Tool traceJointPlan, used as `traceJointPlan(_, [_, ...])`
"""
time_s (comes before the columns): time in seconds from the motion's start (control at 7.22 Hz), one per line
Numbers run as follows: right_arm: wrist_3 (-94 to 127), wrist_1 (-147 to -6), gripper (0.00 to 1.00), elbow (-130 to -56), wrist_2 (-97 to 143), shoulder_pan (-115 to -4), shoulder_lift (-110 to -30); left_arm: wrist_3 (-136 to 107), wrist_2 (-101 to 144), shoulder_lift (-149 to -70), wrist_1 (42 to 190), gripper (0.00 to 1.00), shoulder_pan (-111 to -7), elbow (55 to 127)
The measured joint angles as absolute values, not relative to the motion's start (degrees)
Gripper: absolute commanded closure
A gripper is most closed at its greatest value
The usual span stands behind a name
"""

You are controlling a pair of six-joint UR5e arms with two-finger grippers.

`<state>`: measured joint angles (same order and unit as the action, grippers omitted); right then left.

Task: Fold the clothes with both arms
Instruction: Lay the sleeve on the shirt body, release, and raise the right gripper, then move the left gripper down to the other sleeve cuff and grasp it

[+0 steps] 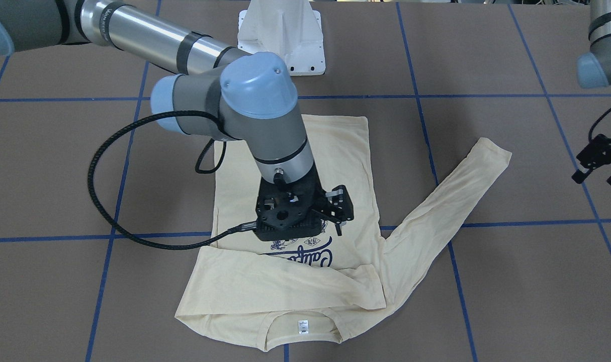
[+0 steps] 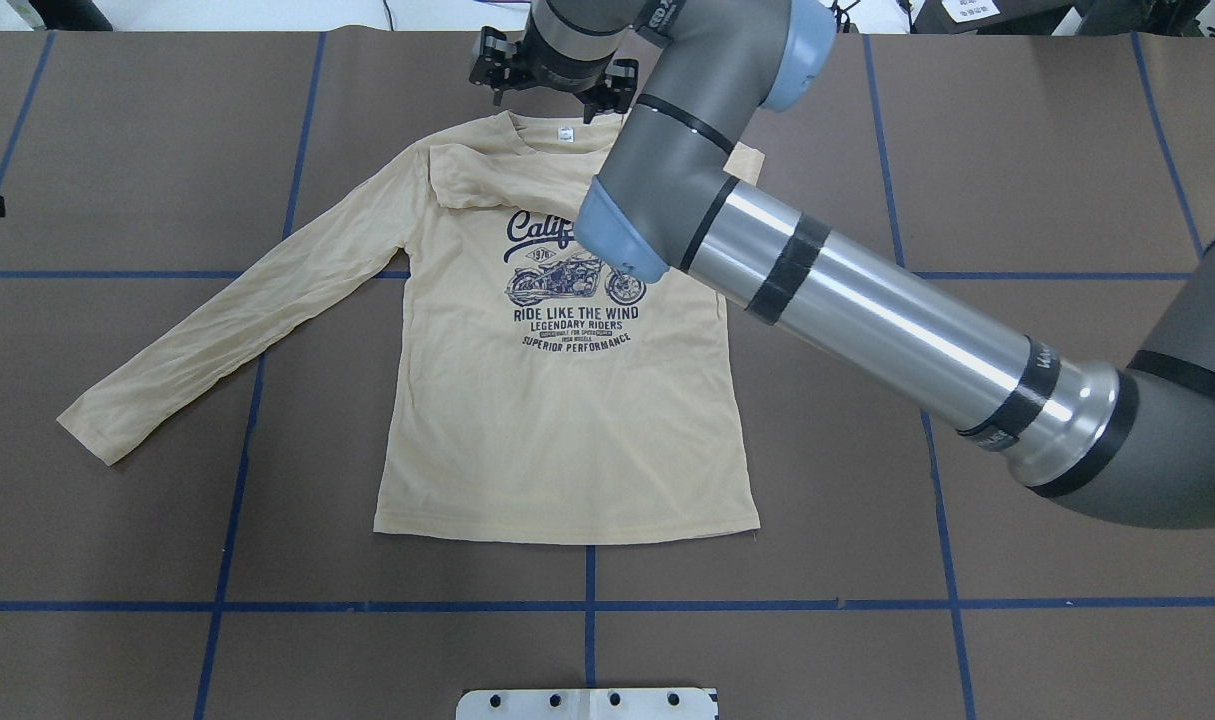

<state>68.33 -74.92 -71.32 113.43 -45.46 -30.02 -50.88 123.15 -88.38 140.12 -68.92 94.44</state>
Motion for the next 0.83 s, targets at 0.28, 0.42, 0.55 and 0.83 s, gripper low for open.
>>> traceJointPlan(0.28, [63.2,-84.0,0.00,-86.2,117.8,-48.8,-42.1,-59.7,114.7,-83.8,139.2,0.01,-60.3,101.0])
traceJointPlan(0.42, [58.8,-89.9,0.00,-92.6,118.4,-49.7,-46.8,-63.4,110.2,-81.8,137.1,0.01,-56.2,103.7])
traceJointPlan(0.55, [54.7,-95.7,0.00,-97.8,118.6,-50.3,-50.1,-67.2,106.1,-80.3,135.0,0.01,-52.2,105.6])
traceJointPlan(0.83, [50.0,-100.7,0.00,-104.9,118.8,-50.8,-55.9,-74.7,99.8,-77.8,133.6,0.01,-45.2,106.8])
